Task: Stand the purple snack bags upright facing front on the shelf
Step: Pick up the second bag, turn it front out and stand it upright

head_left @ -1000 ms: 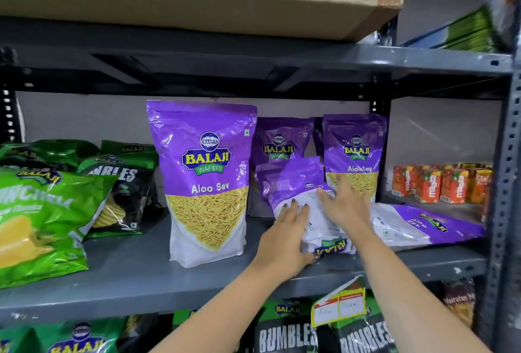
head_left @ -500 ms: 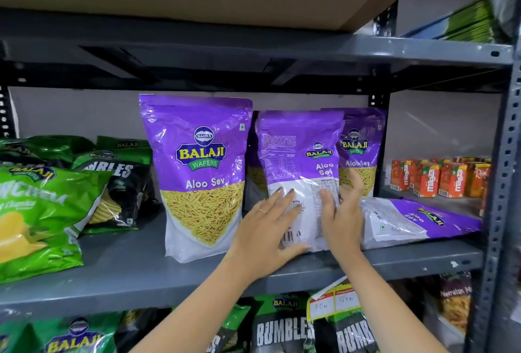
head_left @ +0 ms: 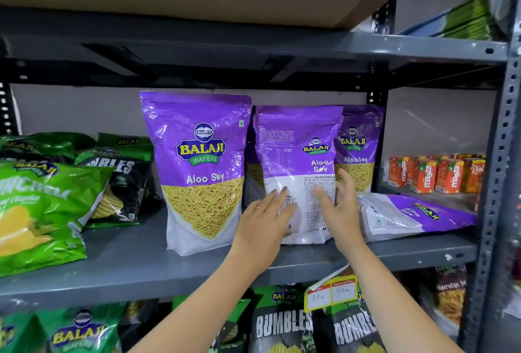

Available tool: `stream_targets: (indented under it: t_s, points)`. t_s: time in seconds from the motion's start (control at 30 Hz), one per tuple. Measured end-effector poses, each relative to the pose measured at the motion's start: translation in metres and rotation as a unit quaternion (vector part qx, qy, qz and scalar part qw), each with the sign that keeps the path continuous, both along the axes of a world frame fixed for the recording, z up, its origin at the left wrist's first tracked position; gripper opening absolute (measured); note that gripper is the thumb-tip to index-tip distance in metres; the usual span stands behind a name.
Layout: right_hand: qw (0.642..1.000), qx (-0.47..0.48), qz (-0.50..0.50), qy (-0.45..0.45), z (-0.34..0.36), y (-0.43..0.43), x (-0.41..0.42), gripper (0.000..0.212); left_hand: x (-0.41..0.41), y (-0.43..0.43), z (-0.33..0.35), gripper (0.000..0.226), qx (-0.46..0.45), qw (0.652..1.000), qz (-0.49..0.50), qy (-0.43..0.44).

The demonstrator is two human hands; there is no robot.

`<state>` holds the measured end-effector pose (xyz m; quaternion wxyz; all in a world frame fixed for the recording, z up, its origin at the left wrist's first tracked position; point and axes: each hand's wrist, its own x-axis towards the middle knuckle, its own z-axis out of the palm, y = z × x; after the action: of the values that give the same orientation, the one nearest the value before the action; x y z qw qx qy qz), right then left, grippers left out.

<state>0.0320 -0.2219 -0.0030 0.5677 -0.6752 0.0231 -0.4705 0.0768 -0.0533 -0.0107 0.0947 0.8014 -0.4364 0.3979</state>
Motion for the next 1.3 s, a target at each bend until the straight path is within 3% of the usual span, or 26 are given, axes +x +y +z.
stream_targets:
  t_s: [0.1, 0.2, 0.27, 0.37, 0.47, 0.53, 0.63, 0.7, 0.83, 0.9, 0.97, 1.13, 1.3]
  points:
    - [0.993, 0.112, 0.024, 0.006, 0.004, -0.001, 0.005, 0.045, -0.009, 0.000, 0.007, 0.068, -0.039, 0.998, -0.011, 0.054]
    - [0.979, 0.201, 0.036, -0.029, 0.017, 0.003, 0.001, 0.026, -0.023, -0.005, 0.015, 0.062, -0.065, 0.989, -0.029, 0.133]
    - [0.980, 0.194, 0.025, -0.027, 0.021, 0.005, -0.002, 0.025, -0.030, -0.009, 0.017, 0.067, -0.095, 0.972, -0.040, 0.211]
    - [0.990, 0.137, 0.011, -0.024, 0.015, 0.000, -0.003, 0.033, -0.043, -0.017, 0.020, 0.092, -0.160, 0.933, -0.079, 0.312]
    - [0.992, 0.118, 0.028, -0.031, 0.007, -0.008, -0.007, 0.040, -0.052, -0.023, 0.023, 0.097, -0.231, 0.889, -0.095, 0.385]
    - [0.995, 0.083, 0.051, -0.032, 0.005, -0.014, -0.009, 0.033, -0.056, -0.028, 0.026, 0.098, -0.263, 0.871, -0.095, 0.404]
    - [0.998, 0.015, 0.038, -0.040, 0.005, -0.009, -0.015, 0.039, -0.056, -0.036, 0.031, 0.089, -0.293, 0.863, -0.047, 0.409]
    - [0.999, 0.006, 0.022, -0.038, 0.009, -0.004, -0.021, 0.051, -0.051, -0.038, 0.033, 0.078, -0.334, 0.834, -0.070, 0.434]
    - [0.998, -0.033, 0.050, -0.032, 0.022, 0.006, -0.033, 0.050, -0.032, -0.033, 0.031, 0.048, -0.423, 0.732, -0.185, 0.501]
    - [0.997, -0.034, 0.037, -0.060, 0.024, 0.007, -0.034, 0.045, -0.019, -0.028, 0.028, 0.038, -0.425, 0.674, -0.245, 0.552]
    - [0.998, -0.017, 0.007, -0.053, 0.022, 0.001, -0.030, 0.043, -0.003, -0.023, 0.024, 0.026, -0.396, 0.646, -0.277, 0.591]
    - [0.988, 0.052, 0.119, 0.088, 0.016, -0.009, -0.017, 0.112, 0.025, -0.011, 0.019, 0.018, -0.390, 0.562, -0.331, 0.650]
    - [0.991, 0.043, 0.074, 0.101, 0.013, -0.006, 0.001, 0.084, 0.035, -0.017, 0.024, 0.021, -0.480, 0.581, -0.246, 0.609]
